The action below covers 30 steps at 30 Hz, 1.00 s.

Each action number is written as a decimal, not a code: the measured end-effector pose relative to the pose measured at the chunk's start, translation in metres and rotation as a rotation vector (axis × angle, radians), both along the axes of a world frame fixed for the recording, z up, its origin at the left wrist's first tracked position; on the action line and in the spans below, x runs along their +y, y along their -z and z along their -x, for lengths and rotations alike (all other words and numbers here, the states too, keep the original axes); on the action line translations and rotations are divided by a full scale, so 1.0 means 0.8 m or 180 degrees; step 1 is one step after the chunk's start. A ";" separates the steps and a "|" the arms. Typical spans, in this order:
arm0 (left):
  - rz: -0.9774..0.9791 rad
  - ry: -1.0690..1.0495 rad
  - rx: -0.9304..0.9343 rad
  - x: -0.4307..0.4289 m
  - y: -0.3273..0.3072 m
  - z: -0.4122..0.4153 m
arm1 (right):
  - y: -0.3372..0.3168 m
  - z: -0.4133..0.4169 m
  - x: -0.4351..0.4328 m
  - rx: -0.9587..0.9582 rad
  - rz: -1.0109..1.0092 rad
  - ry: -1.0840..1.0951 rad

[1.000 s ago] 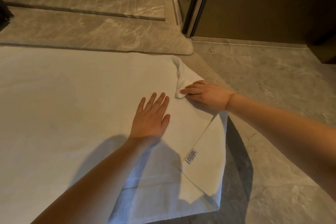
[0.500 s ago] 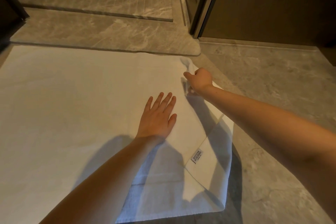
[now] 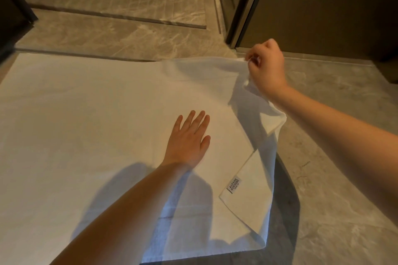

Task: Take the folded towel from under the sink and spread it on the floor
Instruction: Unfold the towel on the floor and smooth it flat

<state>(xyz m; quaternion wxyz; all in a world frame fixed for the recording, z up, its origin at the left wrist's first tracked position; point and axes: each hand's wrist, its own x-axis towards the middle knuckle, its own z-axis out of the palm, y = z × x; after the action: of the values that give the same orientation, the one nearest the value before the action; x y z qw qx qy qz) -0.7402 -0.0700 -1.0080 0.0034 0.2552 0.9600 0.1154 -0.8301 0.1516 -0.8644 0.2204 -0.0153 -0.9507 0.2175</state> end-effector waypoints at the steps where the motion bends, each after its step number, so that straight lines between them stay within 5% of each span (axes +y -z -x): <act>1: -0.0012 0.0007 0.0007 0.000 0.000 0.000 | 0.003 -0.013 0.004 -0.0047 -0.0398 -0.0423; 4: 0.0005 0.0026 0.0023 0.000 0.001 0.001 | 0.032 -0.047 0.009 -0.0901 -0.1252 -0.1413; 7: 0.0029 0.0025 0.0039 -0.001 0.001 0.001 | 0.064 -0.071 0.003 -0.1761 -0.1158 -0.1294; 12: -0.0045 0.0020 0.0033 -0.001 0.000 0.000 | 0.086 -0.094 0.003 -0.1386 -0.1017 -0.0444; 17: -0.0037 0.0014 0.0022 -0.001 0.001 0.000 | 0.073 -0.085 0.021 -0.1423 -0.1000 -0.0345; 25: -0.0062 0.0019 0.0012 -0.001 0.002 0.000 | 0.022 -0.001 0.039 -0.0498 -0.0955 0.1030; 27: -0.0056 0.0022 0.0006 -0.001 0.002 0.001 | 0.042 -0.017 0.021 -0.0832 -0.1437 0.0752; 30: -0.0026 0.0010 0.0011 0.000 0.002 0.000 | 0.089 -0.059 -0.014 -0.1414 -0.1262 -0.0093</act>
<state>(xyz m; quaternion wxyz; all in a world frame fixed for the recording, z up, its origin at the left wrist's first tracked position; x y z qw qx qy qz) -0.7405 -0.0702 -1.0092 0.0009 0.2570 0.9591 0.1190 -0.7827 0.1407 -0.9358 0.0024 -0.0054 -0.9997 0.0220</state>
